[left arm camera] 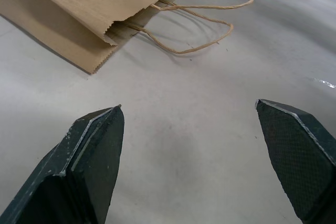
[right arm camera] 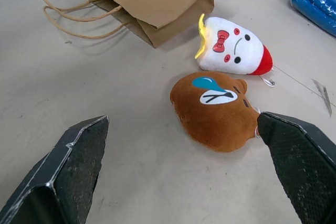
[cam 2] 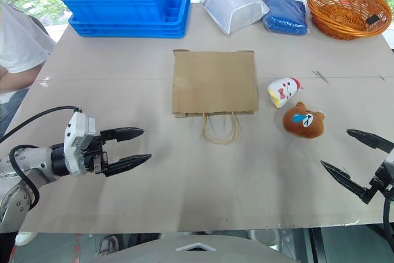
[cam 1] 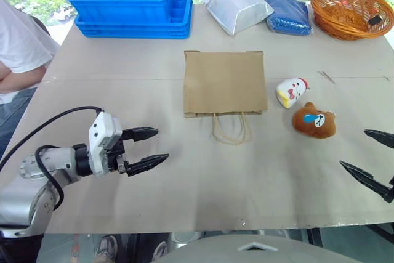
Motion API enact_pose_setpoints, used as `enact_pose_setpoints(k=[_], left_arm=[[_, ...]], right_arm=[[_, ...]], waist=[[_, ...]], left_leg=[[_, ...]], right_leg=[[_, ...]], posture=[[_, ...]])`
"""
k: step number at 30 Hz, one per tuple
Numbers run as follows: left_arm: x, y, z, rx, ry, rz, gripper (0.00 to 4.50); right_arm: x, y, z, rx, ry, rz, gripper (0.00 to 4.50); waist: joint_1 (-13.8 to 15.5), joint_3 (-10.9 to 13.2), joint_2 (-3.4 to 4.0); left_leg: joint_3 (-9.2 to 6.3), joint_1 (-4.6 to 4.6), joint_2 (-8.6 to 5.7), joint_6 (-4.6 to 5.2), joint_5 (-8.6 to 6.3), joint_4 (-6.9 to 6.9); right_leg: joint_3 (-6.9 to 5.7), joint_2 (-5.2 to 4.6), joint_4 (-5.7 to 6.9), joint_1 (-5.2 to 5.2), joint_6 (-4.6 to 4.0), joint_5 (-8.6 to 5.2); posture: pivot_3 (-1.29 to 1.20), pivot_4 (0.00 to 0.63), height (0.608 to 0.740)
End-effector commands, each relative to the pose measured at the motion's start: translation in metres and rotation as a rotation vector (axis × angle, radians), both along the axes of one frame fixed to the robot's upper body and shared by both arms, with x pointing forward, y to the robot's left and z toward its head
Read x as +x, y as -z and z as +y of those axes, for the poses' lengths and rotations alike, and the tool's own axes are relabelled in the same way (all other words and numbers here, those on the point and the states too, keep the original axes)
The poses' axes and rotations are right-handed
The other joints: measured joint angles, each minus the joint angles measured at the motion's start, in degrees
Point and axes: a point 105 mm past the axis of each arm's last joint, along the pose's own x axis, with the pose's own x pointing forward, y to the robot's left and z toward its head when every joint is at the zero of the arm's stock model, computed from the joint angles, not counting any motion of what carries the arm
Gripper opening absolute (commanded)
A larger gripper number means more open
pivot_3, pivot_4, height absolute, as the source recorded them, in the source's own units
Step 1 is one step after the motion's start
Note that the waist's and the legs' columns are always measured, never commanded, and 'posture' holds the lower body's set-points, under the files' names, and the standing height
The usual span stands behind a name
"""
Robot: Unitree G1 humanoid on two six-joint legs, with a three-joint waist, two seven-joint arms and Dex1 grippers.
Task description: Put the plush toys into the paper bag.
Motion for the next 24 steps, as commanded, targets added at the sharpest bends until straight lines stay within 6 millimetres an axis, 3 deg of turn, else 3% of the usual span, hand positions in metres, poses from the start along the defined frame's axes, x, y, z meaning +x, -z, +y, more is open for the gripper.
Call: enact_pose_setpoints(k=[1,4,11,19,23,24], left_arm=[[0.008,-0.016,-0.019,-0.013,0.072,-0.078,4.33],[0.018,-0.034,-0.045,-0.033,0.161,-0.138,4.33],[0.037,-0.043,-0.085,0.074,0.352,-0.261,4.33],[0.070,-0.019,-0.106,0.378,0.581,-0.603,4.33],[0.077,-0.005,-0.123,0.420,0.698,-0.726,4.33],[0.077,-0.003,-0.128,0.401,0.719,-0.726,4.11]], right_arm=[[0.003,-0.001,0.009,0.030,-0.014,-0.046,4.50],[0.005,-0.002,0.025,0.077,-0.047,-0.064,4.50],[-0.010,-0.010,0.060,0.108,-0.168,-0.046,4.50],[-0.014,-0.012,0.083,0.143,-0.171,-0.067,4.50],[-0.012,-0.012,0.087,0.150,-0.152,-0.083,4.50],[-0.012,-0.012,0.088,0.148,-0.148,-0.087,4.50]], waist=[[0.04,0.00,0.00],[0.55,-0.03,-0.03],[0.01,-0.07,0.05],[0.02,-0.09,0.02],[0.16,-0.12,-0.02],[0.12,-0.12,-0.02]], left_leg=[[0.00,0.00,0.00,0.00,0.00,0.00],[-0.08,-0.03,-0.01,0.00,0.00,0.07],[0.07,0.01,-0.05,0.03,-0.02,0.05],[0.23,0.08,-0.06,0.04,-0.02,0.05],[0.22,0.04,-0.13,0.06,-0.03,0.08],[0.23,0.03,-0.14,0.10,-0.05,0.10]], right_leg=[[0.00,0.00,0.00,0.00,0.00,0.00],[-0.08,0.01,0.00,0.03,0.00,0.01],[0.11,0.06,0.04,0.01,-0.02,0.27],[0.31,0.20,0.04,0.03,-0.17,0.18],[0.32,0.16,0.04,0.03,-0.14,0.21],[0.34,0.15,0.03,0.03,-0.09,0.24]], posture=[[0.00,0.150,0.740],[0.00,0.150,0.740],[0.00,0.150,0.740],[0.00,0.150,0.740],[0.00,0.150,0.740],[0.00,0.150,0.740]])
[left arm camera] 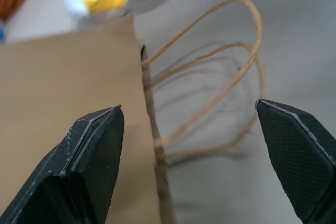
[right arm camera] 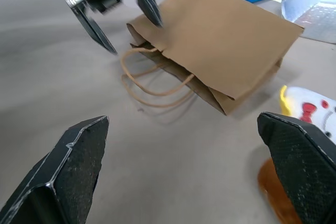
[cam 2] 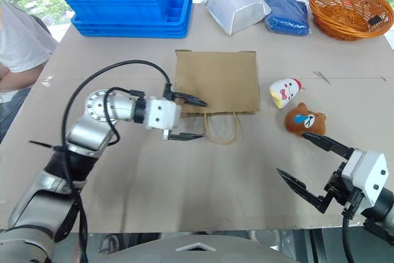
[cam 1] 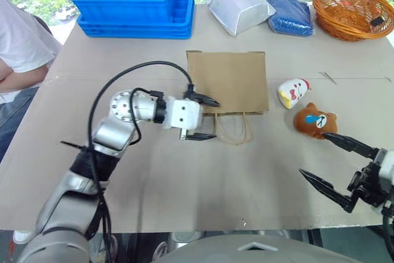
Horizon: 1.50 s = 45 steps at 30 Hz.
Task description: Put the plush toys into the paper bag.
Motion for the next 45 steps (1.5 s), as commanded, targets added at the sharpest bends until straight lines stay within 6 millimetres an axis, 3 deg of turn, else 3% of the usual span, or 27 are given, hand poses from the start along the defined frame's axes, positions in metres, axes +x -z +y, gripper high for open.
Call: enact_pose_setpoints(k=[1,2,5,8,10,13,16,20,23,24,28,33,39,45], left_arm=[[-0.002,0.003,-0.013,0.013,0.110,-0.050,3.79],[-0.002,0.004,-0.014,0.014,0.125,-0.044,3.58],[0.002,0.001,-0.017,-0.025,0.127,-0.035,2.34],[0.002,-0.015,-0.018,-0.160,0.077,0.115,0.78],[0.004,-0.031,-0.019,-0.286,0.008,0.274,0.05],[0.009,-0.062,-0.020,-0.458,-0.083,0.499,0.05],[0.019,-0.088,-0.022,-0.588,-0.163,0.641,0.00],[0.021,-0.108,-0.029,-0.673,-0.192,0.754,0.00],[0.018,-0.112,-0.034,-0.691,-0.201,0.786,0.00],[0.017,-0.113,-0.035,-0.693,-0.201,0.798,0.00],[0.009,-0.109,-0.041,-0.671,-0.199,0.792,0.00],[0.006,-0.106,-0.044,-0.693,-0.218,0.796,0.00],[0.007,-0.107,-0.042,-0.733,-0.252,0.797,0.00],[0.007,-0.107,-0.041,-0.755,-0.262,0.809,0.00]], right_arm=[[-0.002,-0.008,0.008,-0.011,-0.003,-0.046,4.50],[-0.002,-0.008,0.009,-0.012,-0.001,-0.048,4.50],[-0.002,-0.009,0.011,-0.028,0.028,-0.066,4.50],[0.000,-0.007,0.010,-0.091,0.087,-0.091,4.50],[0.003,-0.002,0.010,-0.115,0.120,-0.074,4.50],[0.009,0.001,0.016,-0.078,0.126,-0.033,4.50],[0.026,0.003,0.025,0.000,0.119,0.010,3.77],[0.060,-0.007,0.049,0.084,0.080,-0.009,1.78],[0.089,-0.011,0.069,0.114,0.067,-0.003,0.25],[0.097,-0.009,0.079,0.092,0.038,-0.003,0.07],[0.121,-0.011,0.107,0.074,-0.014,0.021,0.07],[0.132,-0.012,0.122,0.056,-0.065,0.056,0.07],[0.122,0.006,0.104,-0.066,-0.101,0.099,0.07],[0.109,-0.009,0.100,0.039,-0.164,0.101,0.07]], waist=[[-0.10,0.00,0.00],[-0.18,0.00,0.00],[-0.18,0.00,0.00],[-0.19,0.00,0.00],[-0.23,0.00,0.00],[-0.28,0.00,0.00],[-0.34,0.02,-0.06],[-0.63,0.01,-0.05],[-1.15,0.01,-0.06],[-1.24,0.01,-0.06],[-1.53,0.01,-0.06],[-1.41,0.01,-0.05],[-1.21,0.01,-0.06],[-1.65,0.01,-0.06]], left_leg=[[0.01,-0.03,0.00,0.03,-0.02,0.01],[0.01,-0.03,0.00,0.05,-0.03,0.03],[0.00,-0.03,0.02,0.07,-0.04,0.03],[-0.02,-0.03,0.06,0.07,-0.04,0.03],[-0.04,-0.05,0.08,0.07,-0.04,0.06],[-0.06,-0.07,0.09,0.07,-0.04,0.11],[-0.10,-0.06,0.09,0.07,-0.04,0.17],[-0.09,-0.04,0.07,0.07,-0.04,0.24],[-0.15,-0.06,0.05,0.04,-0.02,0.23],[-0.18,-0.06,0.05,0.02,-0.01,0.23],[-0.24,-0.13,0.04,-0.22,0.12,0.17],[-0.31,-0.21,-0.05,-0.22,0.13,0.14],[-0.33,-0.23,-0.24,-0.21,0.12,0.12],[-0.32,-0.19,-0.21,-0.20,0.12,0.12]], right_leg=[[0.02,0.00,0.00,-0.01,0.03,0.01],[0.02,0.00,-0.01,-0.02,0.09,0.05],[0.01,0.02,0.00,-0.03,0.10,0.05],[0.00,0.05,0.03,-0.03,0.10,0.05],[-0.05,0.06,0.03,-0.03,0.11,0.05],[-0.05,0.04,0.03,-0.03,0.12,0.04],[-0.08,0.04,0.06,-0.02,0.13,0.04],[-0.05,0.06,0.08,-0.01,0.14,0.07],[-0.07,0.07,0.13,-0.04,0.11,0.09],[-0.08,0.07,0.14,-0.04,0.10,0.09],[-0.11,0.05,0.13,-0.11,0.10,0.09],[-0.15,-0.11,0.11,-0.15,0.10,0.10],[-0.14,-0.25,0.07,-0.14,0.11,0.10],[-0.08,-0.20,0.11,-0.14,0.15,0.13]], posture=[[0.00,0.150,0.740],[0.00,0.150,0.740],[0.00,0.150,0.740],[0.00,0.150,0.740],[0.00,0.150,0.740],[0.00,0.150,0.740],[0.00,0.150,0.740],[0.00,0.150,0.740],[0.00,0.150,0.740],[0.00,0.150,0.740],[0.00,0.150,0.740],[0.00,0.150,0.740],[0.00,0.150,0.740],[0.00,0.150,0.740]])
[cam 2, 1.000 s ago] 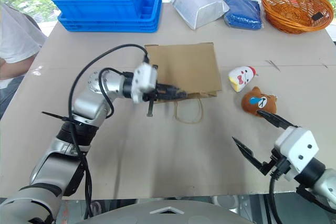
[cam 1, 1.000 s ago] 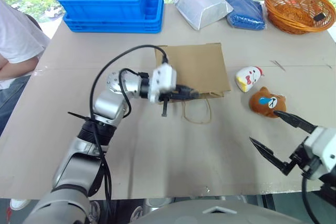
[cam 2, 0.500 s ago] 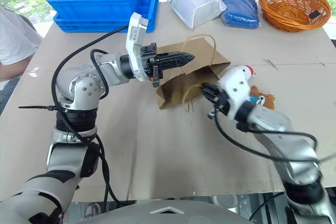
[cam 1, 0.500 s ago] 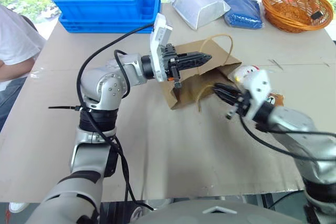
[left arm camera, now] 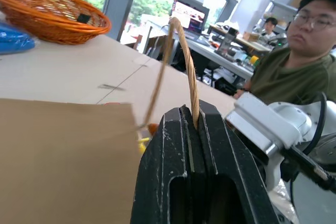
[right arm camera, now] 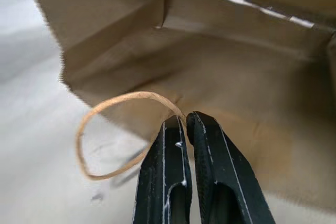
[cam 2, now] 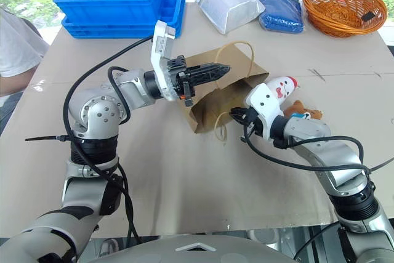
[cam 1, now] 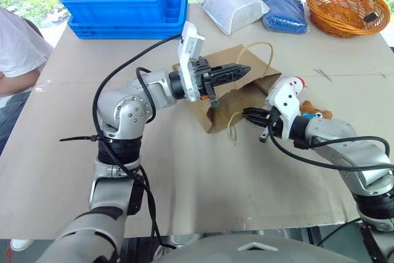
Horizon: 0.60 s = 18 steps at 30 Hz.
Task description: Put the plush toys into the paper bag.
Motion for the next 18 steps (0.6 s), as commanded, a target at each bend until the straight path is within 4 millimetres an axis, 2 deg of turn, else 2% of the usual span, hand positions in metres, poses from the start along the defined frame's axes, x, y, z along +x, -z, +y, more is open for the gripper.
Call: enact_pose_setpoints(k=[1,4,6,9,12,13,16,18], left_arm=[[-0.005,-0.011,0.003,-0.034,-0.002,-0.031,0.00],[-0.006,-0.011,0.002,-0.035,-0.005,-0.032,0.00],[-0.005,-0.011,0.002,-0.036,-0.008,-0.031,0.00],[-0.006,-0.011,0.002,-0.037,-0.010,-0.030,0.00],[-0.005,-0.011,0.002,-0.040,-0.009,-0.028,0.00],[-0.005,-0.011,0.002,-0.041,-0.009,-0.027,0.00],[-0.004,-0.012,0.003,-0.049,-0.016,-0.024,0.00],[-0.003,-0.013,0.003,-0.054,-0.018,-0.021,0.00]], right_arm=[[-0.015,-0.032,-0.004,0.153,-0.054,-0.058,0.07],[-0.049,-0.075,-0.011,0.438,-0.188,-0.074,0.07],[-0.064,-0.090,-0.018,0.517,-0.237,-0.070,0.07],[-0.074,-0.099,-0.025,0.547,-0.246,-0.057,0.07],[-0.065,-0.105,-0.021,0.568,-0.217,-0.078,0.07],[-0.056,-0.101,-0.018,0.544,-0.179,-0.083,0.07],[-0.023,-0.077,-0.010,0.405,-0.046,-0.088,0.07],[-0.010,-0.057,-0.002,0.311,-0.016,-0.094,0.07]], waist=[[0.09,0.00,0.00],[0.18,0.00,0.00],[0.34,0.00,0.00],[0.36,0.00,0.00],[0.03,0.00,0.00],[-0.09,0.00,0.00],[-0.15,0.00,0.01],[0.01,0.00,0.01]], left_leg=[[-0.06,0.00,0.00,0.00,0.00,-0.01],[-0.10,-0.04,0.01,0.02,-0.01,-0.01],[-0.12,-0.06,0.01,0.20,-0.12,-0.01],[-0.10,-0.03,-0.02,0.25,-0.15,-0.01],[-0.02,0.01,-0.02,0.26,-0.15,-0.01],[0.03,0.03,-0.01,0.26,-0.15,-0.01],[0.13,0.12,0.01,0.25,-0.14,-0.01],[0.12,0.11,0.00,0.23,-0.13,-0.01]], right_leg=[[-0.01,0.01,0.01,0.00,0.00,0.00],[-0.01,0.01,0.00,0.01,0.00,0.00],[-0.02,-0.03,-0.02,0.01,0.01,0.00],[-0.05,-0.06,-0.05,0.05,0.06,0.03],[0.01,-0.03,-0.04,0.06,0.06,0.03],[0.04,-0.01,-0.04,0.05,0.06,0.03],[0.14,0.06,0.02,0.05,0.06,0.03],[0.12,0.08,0.02,0.05,0.06,0.03]], posture=[[0.00,0.150,0.740],[0.00,0.150,0.740],[0.00,0.150,0.740],[0.00,0.150,0.740],[0.00,0.150,0.740],[0.00,0.150,0.740],[0.00,0.150,0.740],[0.00,0.150,0.740]])
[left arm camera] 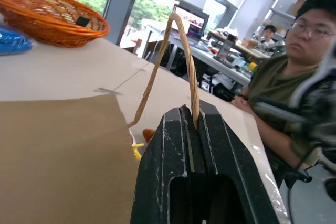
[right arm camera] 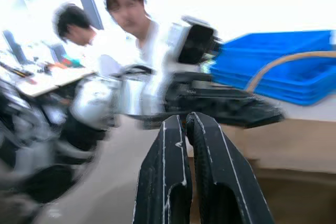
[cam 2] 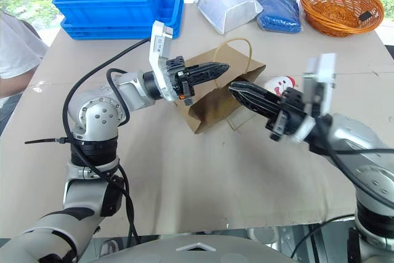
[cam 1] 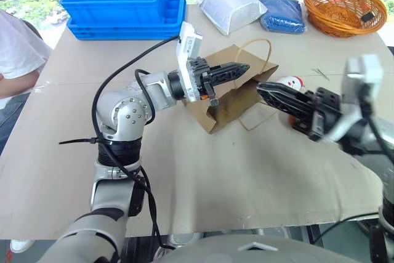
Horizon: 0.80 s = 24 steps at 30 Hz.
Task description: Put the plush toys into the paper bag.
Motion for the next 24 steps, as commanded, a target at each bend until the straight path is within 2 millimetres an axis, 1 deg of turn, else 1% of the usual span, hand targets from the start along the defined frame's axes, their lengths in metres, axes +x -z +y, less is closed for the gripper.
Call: enact_pose_setpoints(k=[1,2,6,9,11,15,18,21,22,24], left_arm=[[-0.005,-0.013,0.000,-0.027,0.007,-0.047,0.00],[-0.005,-0.015,0.000,-0.038,0.005,-0.045,0.00],[-0.004,-0.019,0.000,-0.064,-0.003,-0.038,0.00],[-0.004,-0.019,0.001,-0.068,-0.007,-0.031,0.00],[-0.004,-0.018,0.002,-0.074,-0.008,-0.020,0.00],[-0.005,-0.015,0.001,-0.096,-0.015,0.011,0.00],[-0.005,-0.014,0.002,-0.117,-0.033,0.029,0.00],[-0.001,-0.016,0.008,-0.150,-0.076,0.035,0.00],[0.001,-0.020,0.012,-0.168,-0.098,0.027,0.00],[0.008,-0.031,0.029,-0.221,-0.170,0.018,0.00]], right_arm=[[0.024,0.030,0.011,-0.120,0.084,-0.003,0.07],[0.029,0.041,0.015,-0.150,0.086,0.004,0.07],[0.044,0.073,0.026,-0.251,0.089,0.000,0.07],[0.063,0.086,0.034,-0.319,0.125,-0.036,0.07],[0.077,0.091,0.043,-0.352,0.146,-0.069,0.07],[0.090,0.111,0.064,-0.444,0.121,-0.125,0.07],[0.090,0.135,0.076,-0.534,0.060,-0.155,0.07],[0.084,0.156,0.078,-0.588,0.001,-0.149,0.07],[0.081,0.163,0.076,-0.607,-0.021,-0.142,0.07],[0.073,0.173,0.069,-0.638,-0.054,-0.125,0.07]], waist=[[0.11,0.00,0.00],[0.18,0.00,0.00],[0.24,0.00,0.00],[0.14,0.00,0.00],[-0.11,0.00,-0.01],[-0.08,0.00,-0.01],[0.00,0.00,-0.01],[-0.02,-0.02,-0.04],[-0.04,-0.03,-0.05],[-0.08,-0.05,-0.05]], left_leg=[[0.00,-0.02,-0.01,-0.02,0.01,0.00],[0.00,-0.04,-0.02,-0.23,0.13,0.00],[-0.02,-0.24,-0.04,-0.24,0.14,0.00],[0.03,-0.25,-0.07,-0.25,0.14,-0.01],[0.05,-0.21,-0.06,-0.26,0.14,-0.01],[0.03,-0.16,-0.02,-0.31,0.17,-0.04],[0.00,-0.23,-0.05,-0.31,0.17,-0.07],[0.05,-0.27,-0.08,-0.31,0.17,-0.07],[0.04,-0.26,-0.08,-0.32,0.17,-0.07],[0.05,-0.20,-0.08,-0.32,0.17,-0.07]], right_leg=[[0.00,0.00,-0.01,-0.01,0.00,0.00],[0.00,-0.01,-0.02,-0.02,0.00,0.00],[0.00,-0.12,-0.06,-0.17,0.01,0.01],[0.03,-0.15,-0.06,-0.22,0.04,0.03],[0.05,-0.12,-0.02,-0.23,0.04,0.04],[0.06,-0.07,0.04,-0.24,0.03,0.04],[0.06,-0.14,0.07,-0.29,0.03,0.04],[0.11,-0.22,0.06,-0.35,0.03,0.05],[0.10,-0.23,0.06,-0.34,0.04,0.05],[0.10,-0.23,0.11,-0.33,0.03,0.05]], posture=[[0.00,0.150,0.740],[0.00,0.150,0.740],[0.00,0.150,0.740],[0.00,0.150,0.740],[0.00,0.150,0.740],[0.00,0.150,0.740],[0.00,0.150,0.740],[0.00,0.150,0.740],[0.00,0.150,0.740],[0.00,0.150,0.740]])
